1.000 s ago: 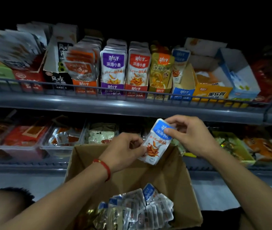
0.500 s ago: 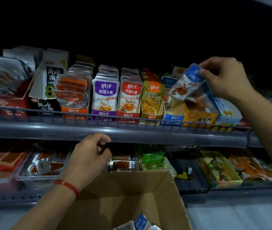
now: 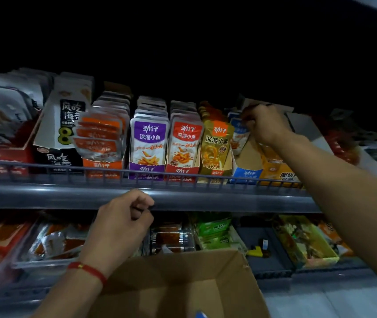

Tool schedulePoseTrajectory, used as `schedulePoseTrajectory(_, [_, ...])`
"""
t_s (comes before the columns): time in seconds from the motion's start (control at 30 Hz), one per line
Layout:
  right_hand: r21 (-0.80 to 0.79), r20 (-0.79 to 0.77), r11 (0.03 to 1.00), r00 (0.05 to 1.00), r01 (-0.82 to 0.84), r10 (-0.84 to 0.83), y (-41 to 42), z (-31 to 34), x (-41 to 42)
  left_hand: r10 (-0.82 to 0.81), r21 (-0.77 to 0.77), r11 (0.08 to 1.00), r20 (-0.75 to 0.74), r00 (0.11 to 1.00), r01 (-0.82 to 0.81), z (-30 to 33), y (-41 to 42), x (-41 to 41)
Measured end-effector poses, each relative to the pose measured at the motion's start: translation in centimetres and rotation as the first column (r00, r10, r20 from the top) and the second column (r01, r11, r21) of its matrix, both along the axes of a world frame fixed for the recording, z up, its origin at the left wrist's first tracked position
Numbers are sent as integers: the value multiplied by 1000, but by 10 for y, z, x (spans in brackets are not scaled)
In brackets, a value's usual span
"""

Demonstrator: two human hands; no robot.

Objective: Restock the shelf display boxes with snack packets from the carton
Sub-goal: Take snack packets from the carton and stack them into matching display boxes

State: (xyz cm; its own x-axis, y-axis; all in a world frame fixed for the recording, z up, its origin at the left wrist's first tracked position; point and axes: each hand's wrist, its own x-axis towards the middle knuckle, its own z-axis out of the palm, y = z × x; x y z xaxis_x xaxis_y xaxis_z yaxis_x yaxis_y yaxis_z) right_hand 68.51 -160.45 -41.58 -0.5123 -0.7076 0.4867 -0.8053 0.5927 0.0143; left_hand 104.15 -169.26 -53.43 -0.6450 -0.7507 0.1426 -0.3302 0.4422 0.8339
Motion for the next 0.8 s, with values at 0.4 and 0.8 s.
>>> schedulePoseTrajectory(0.4, [-89, 65, 996, 998, 6, -1, -16, -4, -20, 17, -25, 1000, 27, 999, -16, 1, -1, 1])
schedulePoseTrajectory(0.8, [-88, -63, 995, 997, -49, 43, -5, -6, -17, -32, -79, 996, 45, 998, 36, -4, 1, 1])
